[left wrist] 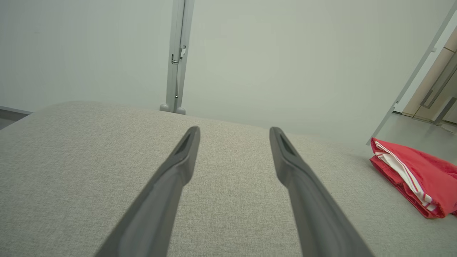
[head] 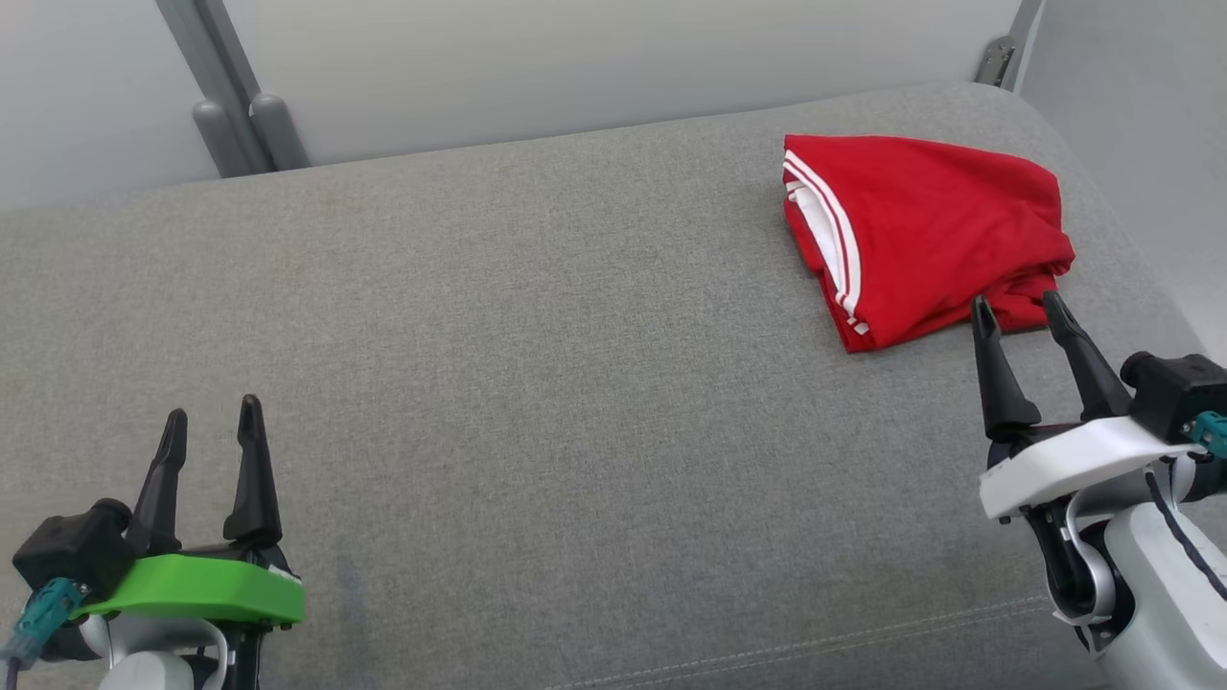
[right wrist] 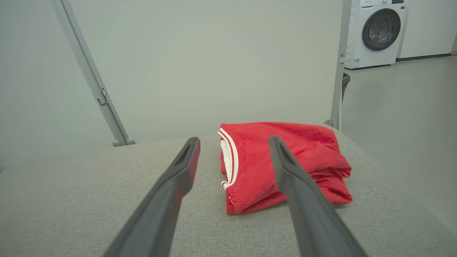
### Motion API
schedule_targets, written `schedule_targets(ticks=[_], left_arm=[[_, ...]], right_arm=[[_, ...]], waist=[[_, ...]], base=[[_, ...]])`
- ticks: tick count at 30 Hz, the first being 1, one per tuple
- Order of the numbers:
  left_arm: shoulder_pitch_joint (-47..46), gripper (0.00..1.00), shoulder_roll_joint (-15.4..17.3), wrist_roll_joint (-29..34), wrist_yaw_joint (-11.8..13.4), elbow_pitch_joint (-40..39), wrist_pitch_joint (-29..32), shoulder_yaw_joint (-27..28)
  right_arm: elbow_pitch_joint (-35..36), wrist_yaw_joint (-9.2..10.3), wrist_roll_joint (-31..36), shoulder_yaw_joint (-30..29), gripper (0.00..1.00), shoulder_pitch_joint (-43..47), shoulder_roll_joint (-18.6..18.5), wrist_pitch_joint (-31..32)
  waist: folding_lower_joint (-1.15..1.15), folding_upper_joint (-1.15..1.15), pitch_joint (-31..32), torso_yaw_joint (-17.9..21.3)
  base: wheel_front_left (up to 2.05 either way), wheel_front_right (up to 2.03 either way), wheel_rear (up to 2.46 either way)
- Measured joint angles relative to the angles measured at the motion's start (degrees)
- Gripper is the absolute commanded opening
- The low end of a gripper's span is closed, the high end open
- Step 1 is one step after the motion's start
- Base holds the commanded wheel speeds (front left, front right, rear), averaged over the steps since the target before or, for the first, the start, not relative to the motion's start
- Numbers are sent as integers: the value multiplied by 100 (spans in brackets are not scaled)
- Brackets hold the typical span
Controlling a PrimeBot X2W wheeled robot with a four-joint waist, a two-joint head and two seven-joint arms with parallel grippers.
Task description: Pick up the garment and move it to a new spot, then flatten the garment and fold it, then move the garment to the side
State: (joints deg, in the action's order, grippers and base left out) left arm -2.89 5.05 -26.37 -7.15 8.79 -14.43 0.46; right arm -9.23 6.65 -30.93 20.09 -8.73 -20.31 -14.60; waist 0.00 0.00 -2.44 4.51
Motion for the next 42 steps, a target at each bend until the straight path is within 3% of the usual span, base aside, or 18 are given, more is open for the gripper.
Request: schedule_targets(ticks=[4,38,39,42], left_arm=[[4,100,57,221,0,-3,0,-81],[87,100,31,229,0,-38,0,-415],[91,0,35,211,1,-25,1,-430],[169,0,-60,211,3,177,11,-460]], right_arm=[[164,0,174,-42,100,90,103,0],[612,-24,733,-376,100,694,470,0],[602,-22,730,-381,0,695,481,0],[423,-19,726,-319,0,787,593,2]], waist=[[0,0,-18,-1],[0,0,91,-172],[0,0,88,-173],[0,0,88,-173]], base=[[0,0,0],[0,0,0],[0,0,0],[0,0,0]])
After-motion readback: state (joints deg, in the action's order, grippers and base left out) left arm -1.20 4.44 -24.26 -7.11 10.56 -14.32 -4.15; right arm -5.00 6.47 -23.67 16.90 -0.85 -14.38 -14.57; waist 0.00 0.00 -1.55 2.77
